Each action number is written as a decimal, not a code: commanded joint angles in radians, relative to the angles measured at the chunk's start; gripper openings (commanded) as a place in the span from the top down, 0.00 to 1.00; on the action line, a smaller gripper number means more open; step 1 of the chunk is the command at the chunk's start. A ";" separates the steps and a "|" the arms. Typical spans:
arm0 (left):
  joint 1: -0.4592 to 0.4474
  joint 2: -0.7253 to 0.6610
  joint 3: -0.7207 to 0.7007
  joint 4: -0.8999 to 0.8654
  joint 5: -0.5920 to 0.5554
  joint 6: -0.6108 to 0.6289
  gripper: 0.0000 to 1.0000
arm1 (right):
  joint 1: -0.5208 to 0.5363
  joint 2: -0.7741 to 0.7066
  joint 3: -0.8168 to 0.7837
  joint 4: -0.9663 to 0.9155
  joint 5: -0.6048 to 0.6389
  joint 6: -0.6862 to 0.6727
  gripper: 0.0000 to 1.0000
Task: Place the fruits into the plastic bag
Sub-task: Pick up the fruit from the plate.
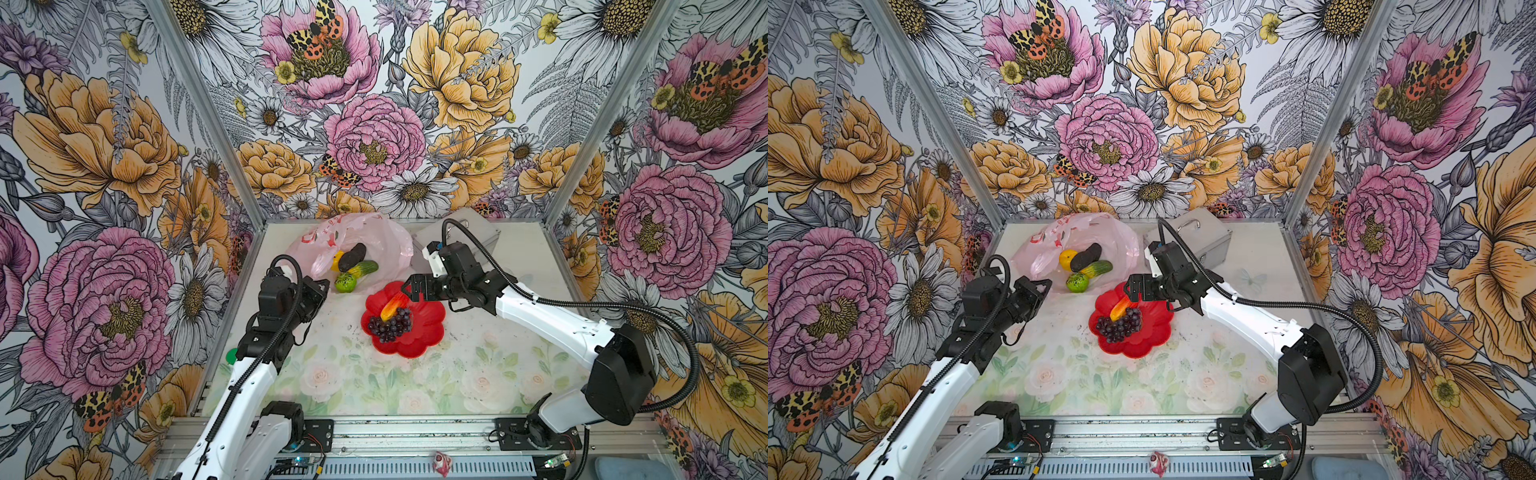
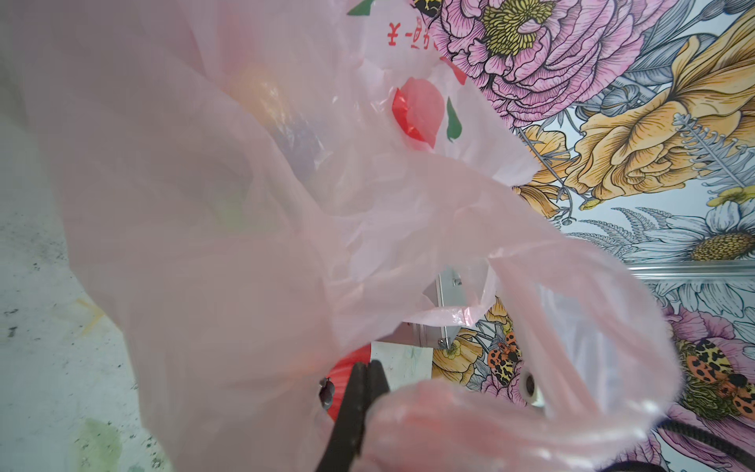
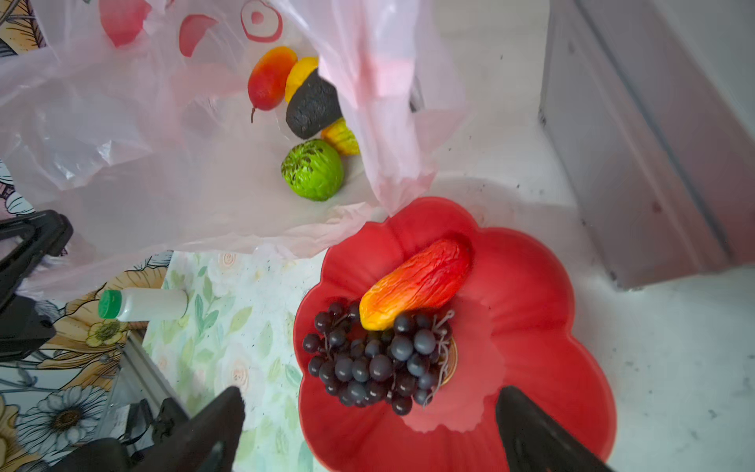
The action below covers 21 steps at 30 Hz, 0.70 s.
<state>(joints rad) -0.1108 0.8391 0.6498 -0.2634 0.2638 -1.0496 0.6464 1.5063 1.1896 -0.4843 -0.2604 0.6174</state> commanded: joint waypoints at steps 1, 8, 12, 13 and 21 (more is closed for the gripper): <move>0.011 0.020 -0.013 0.060 0.036 -0.010 1.00 | -0.004 -0.008 -0.021 -0.027 -0.081 0.086 0.03; 0.012 0.043 -0.003 0.081 0.062 -0.012 1.00 | -0.008 0.076 0.017 -0.030 -0.032 0.199 0.16; 0.018 0.017 0.007 0.050 0.062 0.005 1.00 | -0.011 0.128 0.056 -0.030 0.002 0.257 0.26; 0.021 0.009 0.003 0.044 0.063 0.007 1.00 | -0.011 0.146 0.068 -0.032 0.007 0.263 0.29; 0.037 -0.044 -0.035 0.042 0.059 -0.013 1.00 | -0.007 0.253 0.153 -0.051 0.060 0.317 0.38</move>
<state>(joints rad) -0.0826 0.8120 0.6350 -0.2203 0.3080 -1.0527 0.6399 1.7275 1.3029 -0.5293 -0.2409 0.8955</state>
